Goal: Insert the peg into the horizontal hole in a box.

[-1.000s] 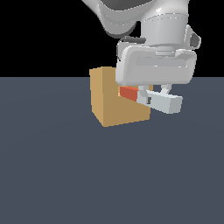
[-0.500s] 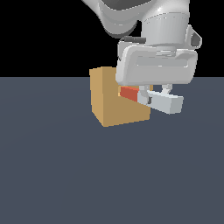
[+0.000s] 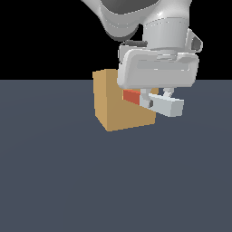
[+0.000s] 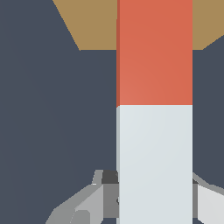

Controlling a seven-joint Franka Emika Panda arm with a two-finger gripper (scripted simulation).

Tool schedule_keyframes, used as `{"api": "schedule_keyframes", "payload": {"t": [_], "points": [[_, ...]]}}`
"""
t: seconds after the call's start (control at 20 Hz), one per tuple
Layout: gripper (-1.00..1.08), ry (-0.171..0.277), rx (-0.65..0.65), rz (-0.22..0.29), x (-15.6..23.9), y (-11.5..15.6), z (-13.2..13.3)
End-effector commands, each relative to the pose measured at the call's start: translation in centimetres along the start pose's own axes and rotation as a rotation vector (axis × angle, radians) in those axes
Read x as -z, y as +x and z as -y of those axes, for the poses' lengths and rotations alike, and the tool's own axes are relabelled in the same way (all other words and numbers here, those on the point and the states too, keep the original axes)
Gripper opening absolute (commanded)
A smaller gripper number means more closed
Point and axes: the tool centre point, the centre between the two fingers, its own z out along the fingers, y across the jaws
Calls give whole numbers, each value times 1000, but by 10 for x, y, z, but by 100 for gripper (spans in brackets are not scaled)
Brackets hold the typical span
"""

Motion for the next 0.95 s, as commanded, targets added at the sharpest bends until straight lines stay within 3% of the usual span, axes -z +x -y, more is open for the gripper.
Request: {"api": "schedule_keyframes", "payload": {"t": [0.0, 0.55, 0.9], "points": [[-100, -4, 2, 1, 2, 11, -1], [-100, -5, 2, 2, 3, 91, 0], [-100, -6, 2, 2, 3, 111, -2]]}}
